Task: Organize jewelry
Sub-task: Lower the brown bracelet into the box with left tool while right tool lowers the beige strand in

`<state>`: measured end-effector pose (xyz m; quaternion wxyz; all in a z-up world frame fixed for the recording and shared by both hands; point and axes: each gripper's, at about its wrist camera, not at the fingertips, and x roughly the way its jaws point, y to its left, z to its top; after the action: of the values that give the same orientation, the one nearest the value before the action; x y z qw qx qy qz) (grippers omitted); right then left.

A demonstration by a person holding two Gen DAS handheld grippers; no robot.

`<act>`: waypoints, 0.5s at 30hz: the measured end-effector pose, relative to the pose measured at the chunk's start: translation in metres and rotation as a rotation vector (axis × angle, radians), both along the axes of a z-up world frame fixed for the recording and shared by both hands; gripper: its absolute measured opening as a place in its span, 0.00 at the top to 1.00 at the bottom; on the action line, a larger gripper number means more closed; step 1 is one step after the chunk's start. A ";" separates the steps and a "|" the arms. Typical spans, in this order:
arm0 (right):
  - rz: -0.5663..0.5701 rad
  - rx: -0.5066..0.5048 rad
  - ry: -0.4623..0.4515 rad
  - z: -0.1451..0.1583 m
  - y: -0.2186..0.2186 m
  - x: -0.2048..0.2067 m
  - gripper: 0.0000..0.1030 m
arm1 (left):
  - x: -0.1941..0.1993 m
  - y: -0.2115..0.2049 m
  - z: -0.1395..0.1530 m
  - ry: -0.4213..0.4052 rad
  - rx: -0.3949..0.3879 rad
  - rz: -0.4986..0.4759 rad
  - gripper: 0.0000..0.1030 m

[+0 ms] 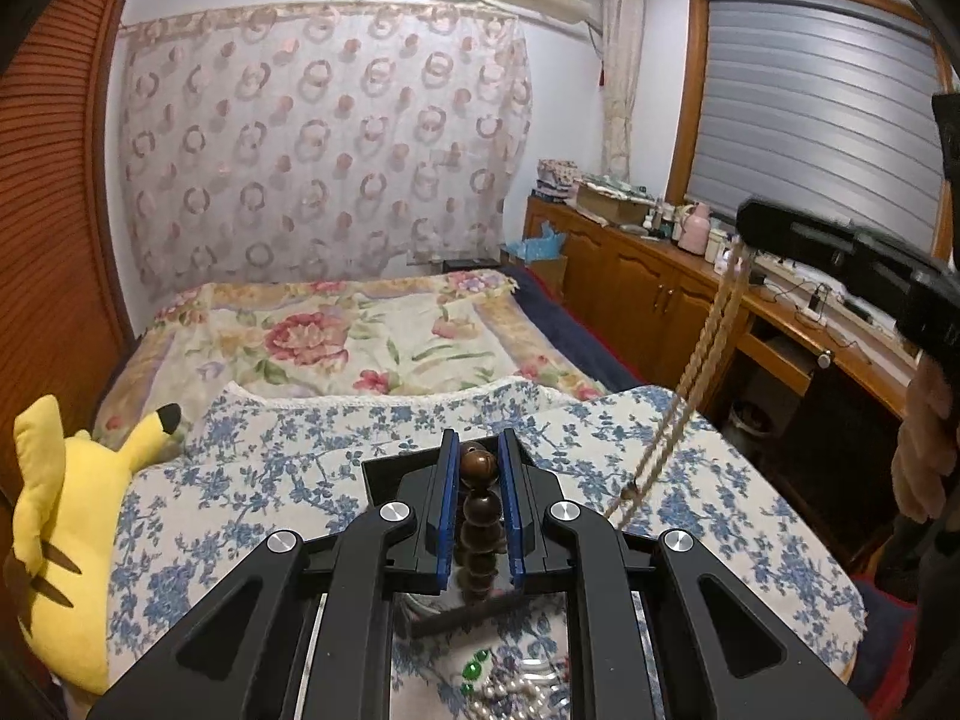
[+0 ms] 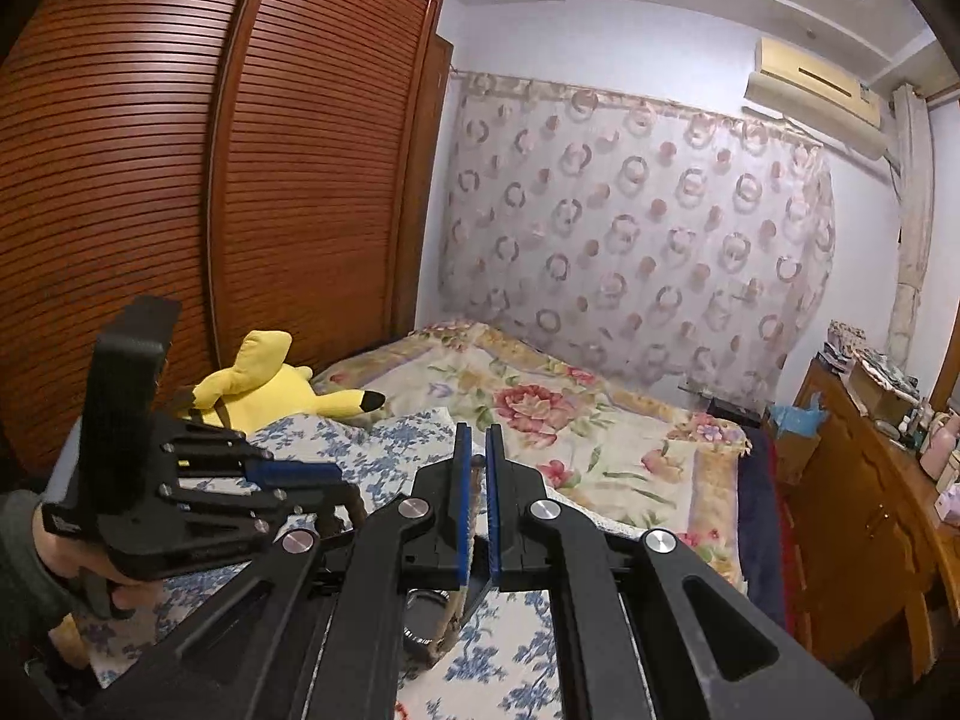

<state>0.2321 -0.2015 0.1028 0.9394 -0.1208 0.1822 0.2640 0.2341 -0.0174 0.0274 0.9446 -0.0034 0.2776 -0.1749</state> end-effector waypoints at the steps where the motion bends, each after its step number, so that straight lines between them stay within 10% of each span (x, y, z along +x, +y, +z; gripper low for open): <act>1: 0.004 0.004 0.001 0.000 0.000 0.005 0.95 | 0.006 0.000 -0.003 0.007 0.001 0.002 0.88; 15: 0.055 0.016 0.025 -0.010 0.003 0.068 0.95 | 0.067 0.006 -0.042 0.089 -0.005 0.034 0.88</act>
<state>0.3000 -0.1982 0.0925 0.9303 -0.1151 0.1884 0.2928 0.3012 -0.0117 -0.0144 0.9342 -0.0184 0.3187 -0.1591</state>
